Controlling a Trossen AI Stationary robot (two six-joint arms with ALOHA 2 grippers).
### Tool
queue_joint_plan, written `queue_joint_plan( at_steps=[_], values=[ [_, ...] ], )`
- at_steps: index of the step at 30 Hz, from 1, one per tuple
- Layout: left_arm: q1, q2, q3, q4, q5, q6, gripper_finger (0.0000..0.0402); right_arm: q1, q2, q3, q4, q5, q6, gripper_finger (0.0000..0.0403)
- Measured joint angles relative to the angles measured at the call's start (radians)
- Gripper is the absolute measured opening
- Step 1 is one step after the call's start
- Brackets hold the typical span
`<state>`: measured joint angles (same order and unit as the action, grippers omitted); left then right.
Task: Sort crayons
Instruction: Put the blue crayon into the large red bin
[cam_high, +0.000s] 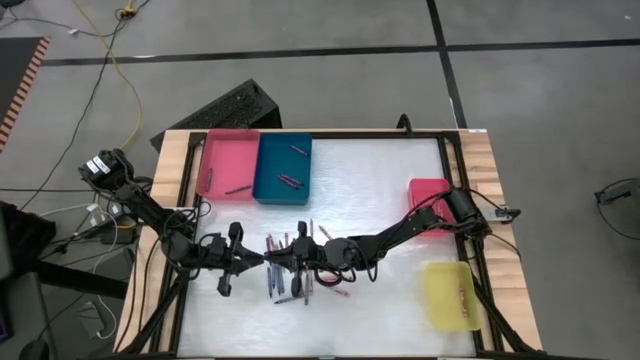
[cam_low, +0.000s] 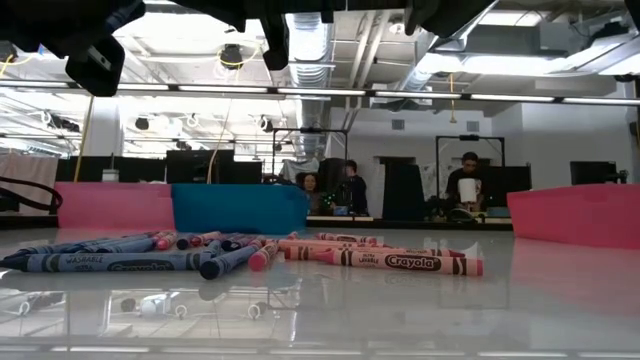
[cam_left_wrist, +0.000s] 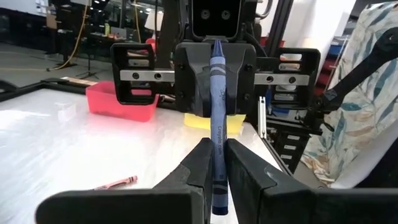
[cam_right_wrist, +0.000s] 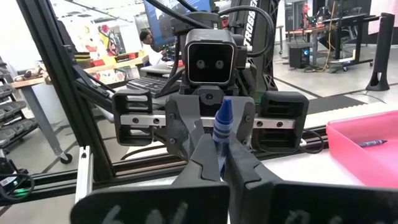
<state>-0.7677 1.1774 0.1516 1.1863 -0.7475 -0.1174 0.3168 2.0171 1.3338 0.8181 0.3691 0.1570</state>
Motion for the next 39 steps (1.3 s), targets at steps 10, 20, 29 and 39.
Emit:
queue_joint_plan(
  at_steps=[10, 20, 29, 39],
  values=[
    [-0.016, 0.000, 0.000, -0.020, 0.064, 0.053, 0.0028, 0.000, 0.000, 0.000, 0.000, -0.006, 0.000, 0.0000],
    [-0.018, 0.001, -0.002, -0.039, 0.138, 0.053, 0.0070, 0.001, -0.004, 0.000, 0.010, -0.013, 0.004, 0.0000],
    [-0.019, 0.000, -0.002, -0.055, 0.115, -0.029, 0.0198, -0.002, -0.005, 0.000, 0.009, 0.006, 0.003, 0.0000],
    [-0.019, 0.001, -0.002, -0.348, 0.073, -0.365, 0.0223, -0.012, -0.005, 0.000, 0.042, 0.008, 0.000, 0.0000]
  ],
)
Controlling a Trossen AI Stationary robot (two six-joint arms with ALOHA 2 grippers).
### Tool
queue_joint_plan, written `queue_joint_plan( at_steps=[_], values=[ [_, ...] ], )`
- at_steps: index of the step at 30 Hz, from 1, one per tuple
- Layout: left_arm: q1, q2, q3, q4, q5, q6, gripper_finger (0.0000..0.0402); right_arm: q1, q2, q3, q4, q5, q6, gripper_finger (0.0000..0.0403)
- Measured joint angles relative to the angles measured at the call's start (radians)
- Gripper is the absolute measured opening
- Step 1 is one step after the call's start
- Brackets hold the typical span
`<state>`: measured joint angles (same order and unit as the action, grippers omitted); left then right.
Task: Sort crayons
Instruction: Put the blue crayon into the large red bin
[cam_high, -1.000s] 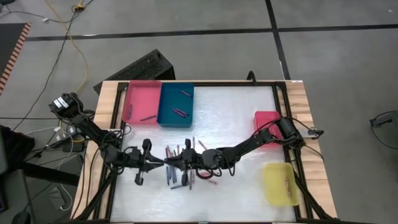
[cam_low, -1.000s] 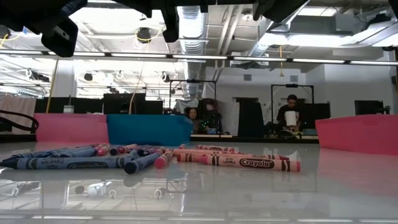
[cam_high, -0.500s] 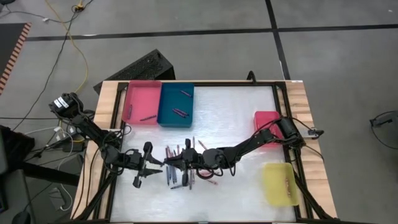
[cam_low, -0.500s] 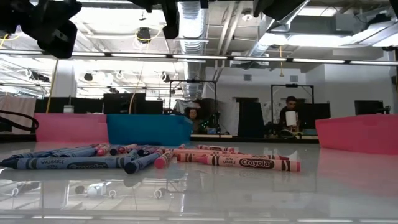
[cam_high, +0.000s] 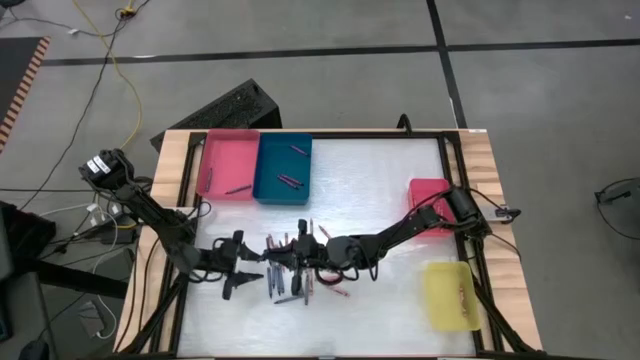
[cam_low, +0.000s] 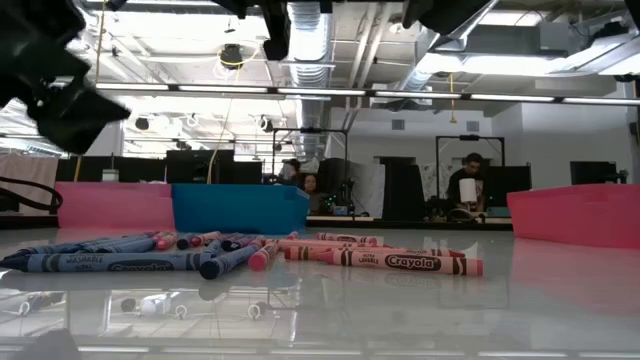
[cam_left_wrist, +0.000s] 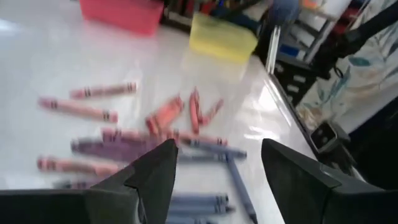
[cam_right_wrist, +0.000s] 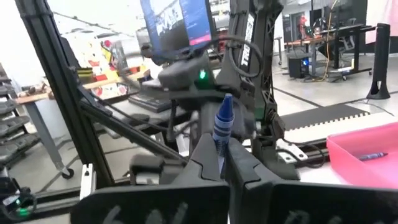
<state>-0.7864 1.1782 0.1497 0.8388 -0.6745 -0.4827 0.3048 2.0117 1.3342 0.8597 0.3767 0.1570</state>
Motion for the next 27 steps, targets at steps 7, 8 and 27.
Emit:
queue_joint_plan(
  at_steps=[7, 8, 27],
  values=[
    [-0.010, 0.000, 0.000, -0.136, 0.132, -0.205, 0.0223, -0.090, 0.000, 0.000, -0.020, 0.098, 0.045, 0.0000],
    [-0.017, 0.000, 0.000, -0.148, 0.137, -0.220, 0.0223, -0.110, 0.000, 0.000, -0.034, 0.096, 0.067, 0.0000],
    [-0.088, 0.000, 0.000, -0.163, 0.066, -0.226, 0.0223, -0.355, 0.005, 0.151, -0.305, -0.043, 0.126, 0.0000]
  ],
)
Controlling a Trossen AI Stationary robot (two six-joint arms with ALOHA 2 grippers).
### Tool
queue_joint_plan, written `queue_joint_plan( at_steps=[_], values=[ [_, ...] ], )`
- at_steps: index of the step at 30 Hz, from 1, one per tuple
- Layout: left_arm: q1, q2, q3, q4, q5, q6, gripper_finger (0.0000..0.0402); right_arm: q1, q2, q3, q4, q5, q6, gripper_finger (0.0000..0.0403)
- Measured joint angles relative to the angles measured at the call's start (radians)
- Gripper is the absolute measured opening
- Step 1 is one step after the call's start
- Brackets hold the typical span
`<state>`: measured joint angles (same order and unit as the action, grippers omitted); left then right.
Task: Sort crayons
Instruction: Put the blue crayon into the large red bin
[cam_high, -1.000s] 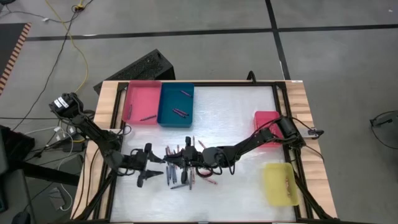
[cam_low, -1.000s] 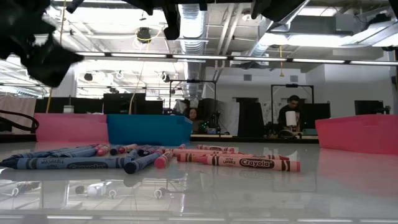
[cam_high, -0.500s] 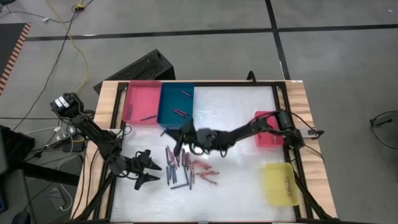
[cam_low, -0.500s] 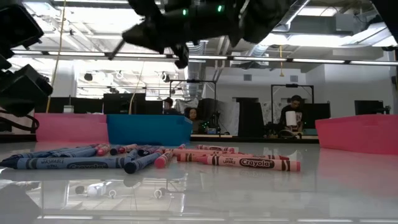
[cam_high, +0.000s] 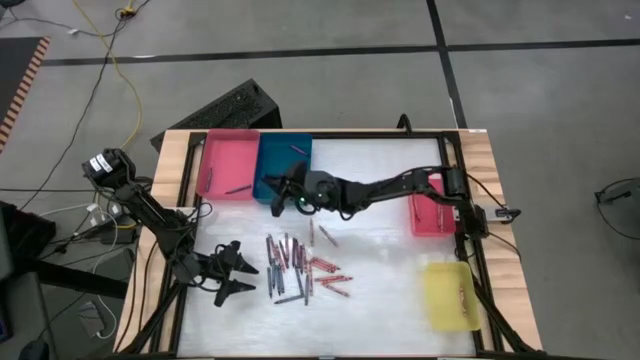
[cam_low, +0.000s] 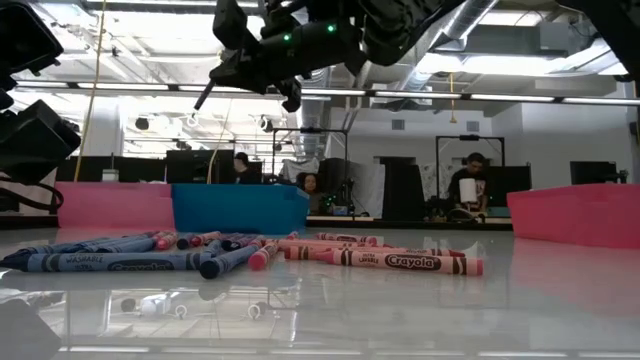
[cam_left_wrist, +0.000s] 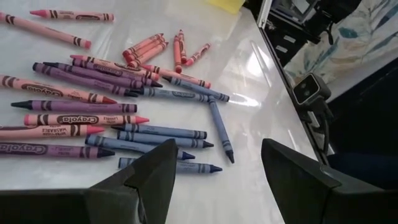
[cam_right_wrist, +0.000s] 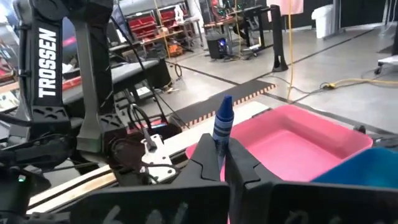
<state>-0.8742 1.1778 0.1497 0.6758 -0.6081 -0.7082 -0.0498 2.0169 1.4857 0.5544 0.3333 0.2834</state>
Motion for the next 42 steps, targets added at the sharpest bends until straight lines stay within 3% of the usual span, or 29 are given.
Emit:
queue_joint_plan(
  at_steps=[11, 15, 20, 26, 30, 42],
  values=[
    [0.000, 0.000, 0.000, 0.003, -0.001, 0.000, 0.0223, -0.061, 0.038, 0.177, -0.085, -0.065, -0.004, 0.0000],
    [0.000, 0.000, 0.001, 0.005, -0.001, 0.007, 0.0223, -0.067, 0.183, 0.377, -0.164, -0.124, -0.030, 0.0000],
    [-0.006, 0.000, 0.001, 0.003, 0.027, -0.020, 0.0223, -0.065, 0.319, 0.648, -0.417, -0.132, -0.064, 0.0000],
    [-0.027, 0.000, 0.001, -0.008, 0.035, -0.013, 0.0223, -0.096, 0.434, 0.849, -0.601, -0.159, -0.090, 0.0000],
    [-0.037, 0.000, 0.001, -0.014, 0.027, -0.014, 0.0223, -0.116, 0.484, 0.858, -0.595, -0.233, -0.051, 0.0000],
    [-0.044, 0.000, 0.001, -0.039, 0.004, -0.044, 0.0223, -0.136, 0.493, 0.848, -0.676, -0.233, -0.054, 0.0000]
  ],
)
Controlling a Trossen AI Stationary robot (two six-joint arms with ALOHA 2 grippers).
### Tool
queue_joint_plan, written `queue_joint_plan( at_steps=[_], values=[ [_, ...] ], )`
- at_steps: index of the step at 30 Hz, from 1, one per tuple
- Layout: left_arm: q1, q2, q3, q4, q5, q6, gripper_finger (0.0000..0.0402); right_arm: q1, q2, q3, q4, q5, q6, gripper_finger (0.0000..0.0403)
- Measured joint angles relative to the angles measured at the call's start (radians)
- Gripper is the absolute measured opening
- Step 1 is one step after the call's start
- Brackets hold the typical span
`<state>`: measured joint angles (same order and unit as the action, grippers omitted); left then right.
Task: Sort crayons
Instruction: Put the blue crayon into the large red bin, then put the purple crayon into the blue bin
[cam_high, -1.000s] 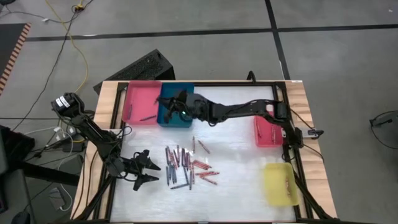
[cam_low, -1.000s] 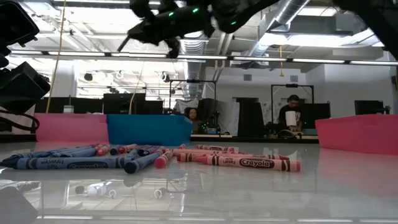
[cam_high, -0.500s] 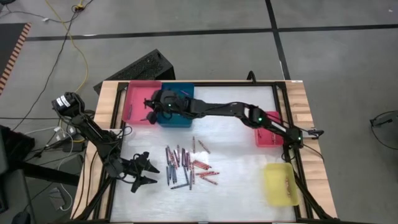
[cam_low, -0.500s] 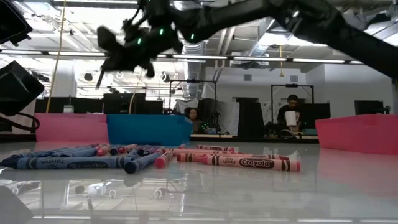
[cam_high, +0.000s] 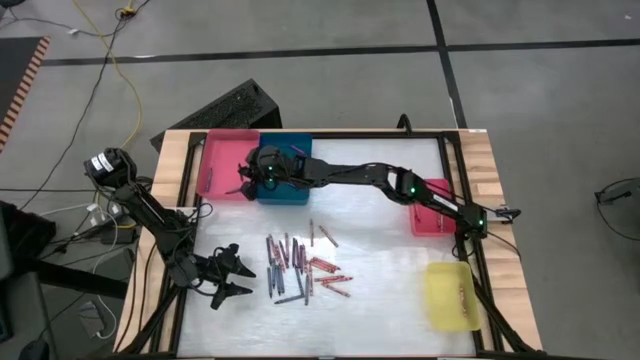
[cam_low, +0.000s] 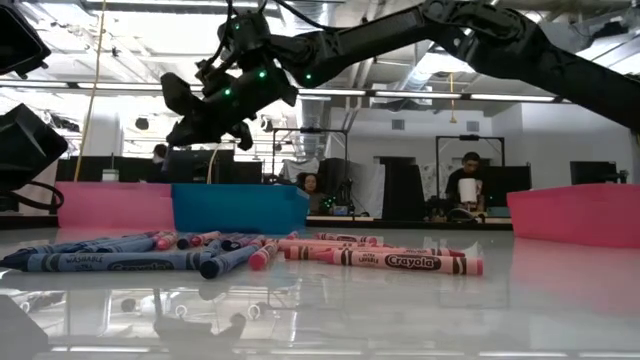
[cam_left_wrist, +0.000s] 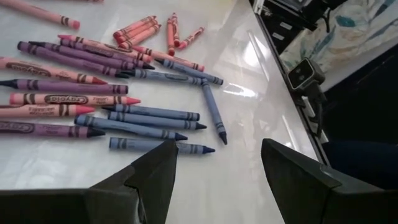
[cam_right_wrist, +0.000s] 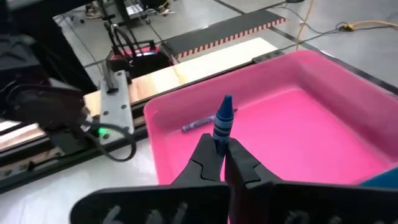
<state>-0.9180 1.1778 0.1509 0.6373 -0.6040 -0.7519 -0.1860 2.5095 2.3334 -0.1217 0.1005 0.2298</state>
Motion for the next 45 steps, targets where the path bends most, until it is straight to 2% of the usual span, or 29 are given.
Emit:
queue_joint_plan(
  at_steps=[12, 25, 30, 35, 40, 45],
  values=[
    [0.000, 0.000, 0.000, -0.004, -0.004, -0.017, 0.0223, -0.005, 0.076, -0.004, 0.012, 0.000, 0.006, 0.0003],
    [0.000, 0.000, 0.000, -0.004, -0.006, -0.005, 0.0223, -0.006, 0.083, -0.006, -0.025, -0.005, 0.008, 0.0061],
    [0.000, 0.000, 0.000, -0.004, -0.006, -0.010, 0.0223, -0.006, 0.078, -0.006, -0.033, -0.030, -0.002, 0.0071],
    [0.000, 0.000, 0.000, -0.004, -0.006, -0.015, 0.0223, -0.007, -0.004, 0.020, -0.180, -0.064, -0.067, 0.0072],
    [0.000, 0.000, 0.000, 0.000, -0.042, -0.021, 0.0223, -0.006, -0.178, 0.016, -0.348, -0.054, -0.163, 0.0072],
    [0.001, 0.000, -0.001, 0.006, -0.105, -0.012, 0.0223, 0.008, -0.384, 0.015, -0.550, -0.046, -0.177, 0.0072]
  ],
)
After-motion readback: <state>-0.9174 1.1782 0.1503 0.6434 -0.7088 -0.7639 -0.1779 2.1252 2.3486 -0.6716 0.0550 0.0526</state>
